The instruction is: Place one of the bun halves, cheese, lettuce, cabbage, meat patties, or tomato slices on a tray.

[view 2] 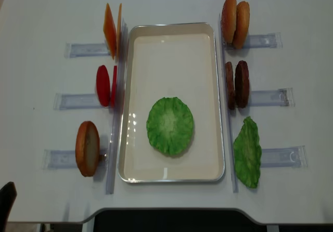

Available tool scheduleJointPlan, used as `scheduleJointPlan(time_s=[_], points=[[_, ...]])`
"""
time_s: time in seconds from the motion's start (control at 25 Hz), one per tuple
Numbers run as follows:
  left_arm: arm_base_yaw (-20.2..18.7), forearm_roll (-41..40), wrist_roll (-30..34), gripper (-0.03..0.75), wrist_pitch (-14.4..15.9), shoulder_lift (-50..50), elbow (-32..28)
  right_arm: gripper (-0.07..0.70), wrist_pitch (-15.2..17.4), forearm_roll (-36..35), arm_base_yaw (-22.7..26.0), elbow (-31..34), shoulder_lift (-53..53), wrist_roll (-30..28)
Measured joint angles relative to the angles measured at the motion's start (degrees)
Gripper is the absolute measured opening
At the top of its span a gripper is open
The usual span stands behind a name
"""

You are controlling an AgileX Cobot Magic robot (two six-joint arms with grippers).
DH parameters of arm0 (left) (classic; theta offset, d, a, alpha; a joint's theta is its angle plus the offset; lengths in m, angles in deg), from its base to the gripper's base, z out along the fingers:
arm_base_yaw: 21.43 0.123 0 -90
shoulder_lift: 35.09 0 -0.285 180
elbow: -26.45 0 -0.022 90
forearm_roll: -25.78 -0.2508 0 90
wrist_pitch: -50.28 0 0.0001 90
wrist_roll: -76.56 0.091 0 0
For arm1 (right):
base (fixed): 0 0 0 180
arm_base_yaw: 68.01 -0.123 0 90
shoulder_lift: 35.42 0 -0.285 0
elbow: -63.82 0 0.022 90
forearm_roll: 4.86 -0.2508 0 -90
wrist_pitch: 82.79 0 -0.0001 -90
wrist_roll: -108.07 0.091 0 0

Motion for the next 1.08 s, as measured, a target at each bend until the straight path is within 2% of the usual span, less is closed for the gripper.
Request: scheduleJointPlan(time_s=[0.24,0.48,0.84,1.08], points=[[0.0,0.0,0.0,0.409,0.0,0.0,0.0,0.434,0.0,-0.1,0.0,2.2,-11.0,0.4],[0.0,0.0,0.0,0.409,0.0,0.0,0.0,0.434,-2.0,-0.1,0.0,6.4,-20.0,1.6],[0.0,0.0,0.0,0.409,0.0,0.0,0.0,0.434,-4.6,-0.1,0.0,7.8,-21.1,2.0],[0.0,0.0,0.0,0.409,0.0,0.0,0.0,0.434,-5.0,-0.1,0.0,7.9,-21.1,2.0]])
